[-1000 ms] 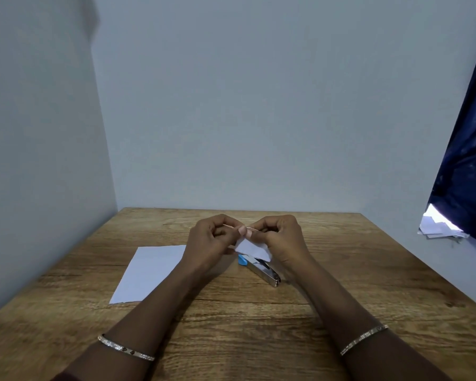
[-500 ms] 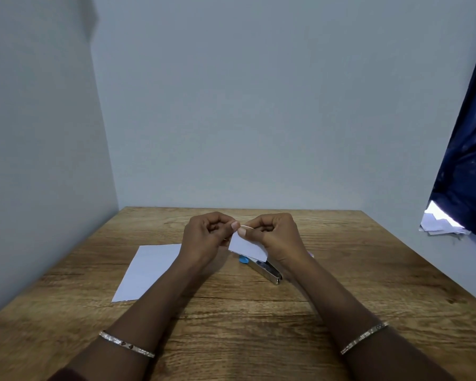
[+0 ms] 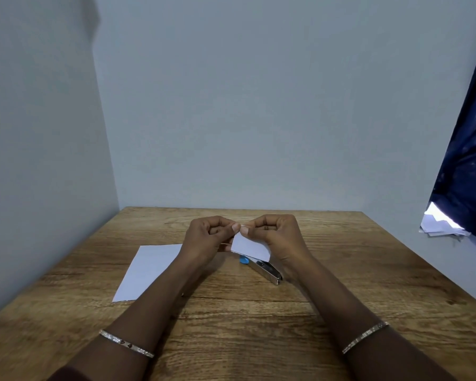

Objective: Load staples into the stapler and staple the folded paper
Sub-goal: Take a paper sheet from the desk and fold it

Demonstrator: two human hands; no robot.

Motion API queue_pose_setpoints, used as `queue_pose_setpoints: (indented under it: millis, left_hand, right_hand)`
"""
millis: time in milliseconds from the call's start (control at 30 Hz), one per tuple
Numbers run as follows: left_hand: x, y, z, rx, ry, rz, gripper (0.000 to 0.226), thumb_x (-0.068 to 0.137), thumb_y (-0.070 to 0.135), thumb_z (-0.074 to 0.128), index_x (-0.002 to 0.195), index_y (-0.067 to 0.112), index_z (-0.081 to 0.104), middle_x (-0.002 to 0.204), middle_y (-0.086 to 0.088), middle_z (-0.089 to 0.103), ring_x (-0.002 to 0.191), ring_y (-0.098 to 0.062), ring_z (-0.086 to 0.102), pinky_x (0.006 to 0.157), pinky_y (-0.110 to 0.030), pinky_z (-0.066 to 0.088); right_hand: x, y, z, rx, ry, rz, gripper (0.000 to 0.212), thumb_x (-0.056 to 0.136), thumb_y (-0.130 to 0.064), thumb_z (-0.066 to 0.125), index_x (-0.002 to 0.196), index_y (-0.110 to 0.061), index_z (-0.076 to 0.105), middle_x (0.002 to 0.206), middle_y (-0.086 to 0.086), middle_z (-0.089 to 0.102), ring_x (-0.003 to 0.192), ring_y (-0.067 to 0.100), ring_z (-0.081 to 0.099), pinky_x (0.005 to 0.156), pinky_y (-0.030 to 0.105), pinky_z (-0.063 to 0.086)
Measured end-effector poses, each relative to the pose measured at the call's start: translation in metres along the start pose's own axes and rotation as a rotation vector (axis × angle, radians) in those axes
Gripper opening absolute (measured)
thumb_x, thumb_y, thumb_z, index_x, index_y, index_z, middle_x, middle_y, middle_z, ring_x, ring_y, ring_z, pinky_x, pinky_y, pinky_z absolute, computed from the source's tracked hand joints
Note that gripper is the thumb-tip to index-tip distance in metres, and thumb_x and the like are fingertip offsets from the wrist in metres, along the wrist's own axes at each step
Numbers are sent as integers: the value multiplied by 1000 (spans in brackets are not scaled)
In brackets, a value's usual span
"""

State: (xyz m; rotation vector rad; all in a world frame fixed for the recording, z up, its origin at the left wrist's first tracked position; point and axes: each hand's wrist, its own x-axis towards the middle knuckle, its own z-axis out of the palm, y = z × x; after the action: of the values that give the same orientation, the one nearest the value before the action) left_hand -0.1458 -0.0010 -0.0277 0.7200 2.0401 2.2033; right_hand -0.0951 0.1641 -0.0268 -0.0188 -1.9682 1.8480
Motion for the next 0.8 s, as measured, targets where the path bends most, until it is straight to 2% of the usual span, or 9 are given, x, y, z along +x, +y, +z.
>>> queue_pose_setpoints:
  millis: [67, 167, 200, 267, 333, 533, 600, 733, 800]
  left_hand:
    - [1, -1, -2, 19, 38, 15, 9, 90, 13, 73, 84, 8, 77, 78, -15, 78, 71, -20, 74, 64, -30, 60]
    - [3, -4, -4, 58, 81, 46, 8, 91, 14, 72, 84, 10, 76, 80, -14, 78, 76, -21, 75, 67, -32, 59]
    - [4, -4, -4, 58, 86, 52, 8, 91, 13, 72, 85, 11, 76, 80, -13, 78, 76, -20, 74, 66, -31, 59]
    - [4, -5, -4, 53, 79, 52, 8, 92, 13, 71, 86, 10, 75, 79, -11, 78, 75, -17, 74, 63, -27, 58]
    - [3, -5, -3, 29, 57, 29, 8, 92, 14, 71, 88, 8, 75, 80, -10, 79, 75, -16, 75, 61, -23, 57]
    - [-1, -3, -1, -33, -30, -54, 27, 91, 28, 72, 96, 2, 77, 90, -14, 80, 82, -22, 77, 65, -27, 60]
    - [-1, -4, -2, -4, -36, -52, 27, 91, 28, 72, 94, 2, 77, 89, -15, 80, 84, -24, 77, 71, -30, 62]
    - [-1, -4, -3, -7, -6, -35, 25, 91, 27, 72, 92, 3, 79, 86, -11, 80, 79, -18, 77, 62, -23, 58]
    - [-1, -5, -4, 0, -13, -40, 25, 90, 31, 73, 95, 8, 80, 88, -9, 81, 82, -18, 78, 65, -25, 60]
  right_hand:
    - [0, 0, 1, 15, -10, 33, 12, 77, -19, 87, 78, -9, 80, 87, 17, 78, 95, 44, 72, 72, 51, 57]
    - [1, 0, 2, 1, -17, 59, 13, 82, -22, 84, 80, -9, 81, 88, 15, 77, 89, 34, 71, 68, 43, 56]
    - [1, 0, 2, -2, -16, 66, 14, 81, -22, 84, 80, -8, 81, 88, 16, 77, 89, 34, 71, 68, 45, 57]
    - [2, 0, 1, -5, -6, 74, 16, 79, -21, 86, 78, -7, 80, 88, 18, 77, 92, 38, 73, 73, 56, 60]
    - [2, 0, 0, -15, 11, 70, 16, 78, -20, 87, 78, -5, 79, 90, 21, 77, 95, 43, 72, 76, 65, 58]
    - [3, 2, -2, -19, -5, 47, 20, 72, -21, 91, 77, -6, 79, 89, 24, 77, 95, 45, 73, 79, 68, 56]
    - [2, 2, -1, -48, -13, 29, 21, 70, -23, 92, 77, -7, 80, 87, 21, 78, 93, 44, 73, 79, 69, 57]
    - [1, 0, 0, -81, -10, 30, 21, 71, -26, 91, 78, -9, 81, 87, 16, 79, 92, 40, 74, 79, 67, 58]
    - [1, -1, 0, -84, -4, 35, 20, 73, -26, 91, 78, -10, 81, 87, 16, 79, 92, 40, 74, 77, 67, 59]
